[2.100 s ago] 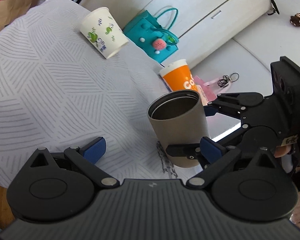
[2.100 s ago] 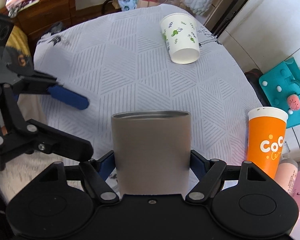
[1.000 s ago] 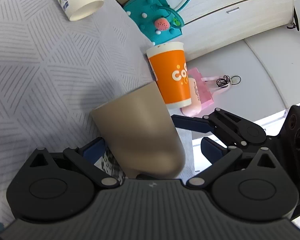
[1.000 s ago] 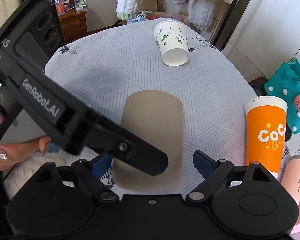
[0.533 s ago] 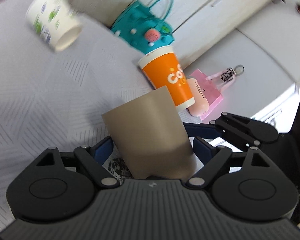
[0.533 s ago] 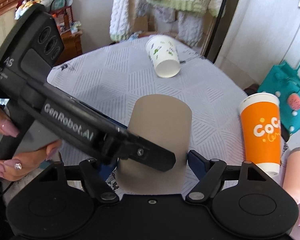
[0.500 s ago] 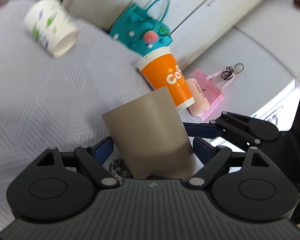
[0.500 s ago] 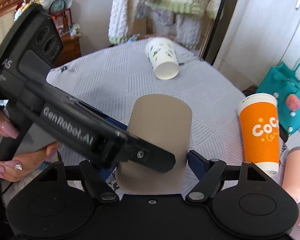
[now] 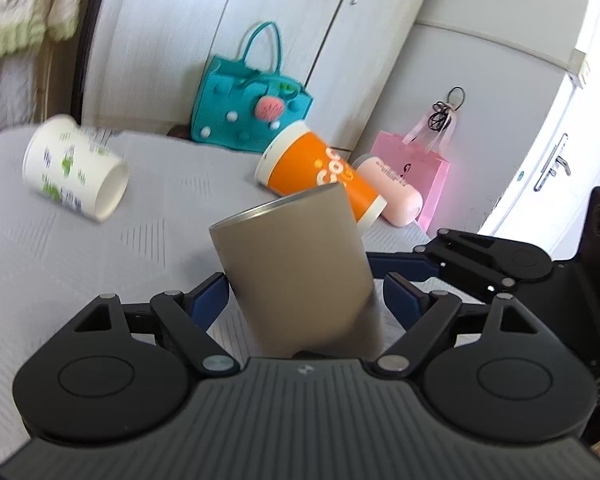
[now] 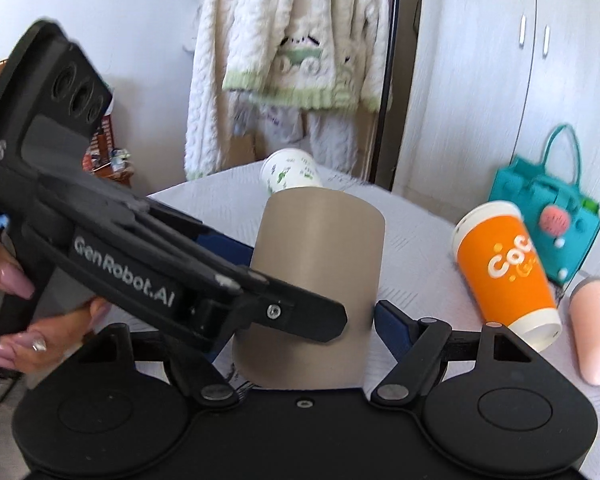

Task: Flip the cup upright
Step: 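Lower the tan tumbler upright onto the table with the right gripper, then open the right gripper and pull it back from the tumbler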

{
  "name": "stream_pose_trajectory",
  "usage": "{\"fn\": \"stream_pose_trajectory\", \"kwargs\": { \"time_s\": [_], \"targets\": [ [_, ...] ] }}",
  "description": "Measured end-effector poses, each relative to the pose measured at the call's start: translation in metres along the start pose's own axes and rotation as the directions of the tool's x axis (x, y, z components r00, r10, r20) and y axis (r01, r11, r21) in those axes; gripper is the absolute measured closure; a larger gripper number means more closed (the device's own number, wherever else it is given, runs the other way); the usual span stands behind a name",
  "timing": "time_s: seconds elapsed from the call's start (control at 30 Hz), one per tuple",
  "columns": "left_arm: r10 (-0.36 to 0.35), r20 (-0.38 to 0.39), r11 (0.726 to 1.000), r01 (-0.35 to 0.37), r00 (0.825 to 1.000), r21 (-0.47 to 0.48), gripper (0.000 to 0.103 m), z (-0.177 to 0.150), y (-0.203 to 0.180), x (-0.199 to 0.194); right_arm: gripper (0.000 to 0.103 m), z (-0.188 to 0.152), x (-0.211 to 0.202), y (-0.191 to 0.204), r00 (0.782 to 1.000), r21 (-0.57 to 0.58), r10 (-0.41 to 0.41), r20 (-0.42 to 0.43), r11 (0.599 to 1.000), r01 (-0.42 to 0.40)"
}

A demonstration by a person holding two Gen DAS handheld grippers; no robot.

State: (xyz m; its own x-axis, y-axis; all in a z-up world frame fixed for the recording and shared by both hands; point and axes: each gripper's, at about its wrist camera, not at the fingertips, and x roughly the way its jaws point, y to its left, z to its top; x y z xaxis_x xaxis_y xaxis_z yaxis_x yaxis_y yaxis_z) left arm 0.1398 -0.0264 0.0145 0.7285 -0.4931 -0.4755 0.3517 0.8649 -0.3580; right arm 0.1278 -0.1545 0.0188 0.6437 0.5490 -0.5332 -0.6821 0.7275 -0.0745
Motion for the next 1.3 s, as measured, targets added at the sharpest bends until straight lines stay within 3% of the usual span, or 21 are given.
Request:
{"fn": "stream_pose_trajectory", "kwargs": {
  "time_s": [0.23,0.37,0.57,0.67,0.8,1.13,1.3],
  "targets": [
    [0.009,0.068,0.997,-0.014,0.998,0.073,0.019,0.005,-0.004,-0.001,0.023,-0.003,0.011,0.007,0.994,-0.088,-0.094,0.052,0.991,0.099],
    [-0.009,0.082,0.991,-0.002,0.997,0.134,0.019,0.004,-0.010,-0.003,0.024,-0.008,0.015,-0.001,0.994,-0.007,-0.096,0.055,0.995,0.096],
    [-0.014,0.097,0.987,-0.001,0.995,0.160,0.019,0.004,-0.010,-0.001,0.024,-0.014,0.018,0.003,0.986,0.007,-0.136,0.094,0.991,0.136],
    [-0.015,0.106,0.981,-0.006,0.994,0.196,0.019,0.001,-0.009,-0.001,0.024,-0.015,0.026,0.014,0.973,-0.074,-0.212,0.096,0.973,0.219],
    [0.008,0.108,0.981,-0.029,0.994,0.194,0.019,0.002,-0.009,0.000,0.024,-0.012,0.027,0.005,0.982,-0.029,-0.164,0.093,0.986,0.167],
    [0.069,0.128,0.971,-0.096,0.989,0.219,0.022,-0.001,-0.019,0.004,0.024,-0.011,0.030,0.010,0.979,-0.032,-0.180,0.092,0.983,0.183],
    [0.063,0.106,0.977,-0.083,0.992,0.194,0.024,0.000,-0.017,0.007,0.023,-0.013,0.026,0.009,0.979,-0.002,-0.185,0.090,0.983,0.186]
  ]
}}
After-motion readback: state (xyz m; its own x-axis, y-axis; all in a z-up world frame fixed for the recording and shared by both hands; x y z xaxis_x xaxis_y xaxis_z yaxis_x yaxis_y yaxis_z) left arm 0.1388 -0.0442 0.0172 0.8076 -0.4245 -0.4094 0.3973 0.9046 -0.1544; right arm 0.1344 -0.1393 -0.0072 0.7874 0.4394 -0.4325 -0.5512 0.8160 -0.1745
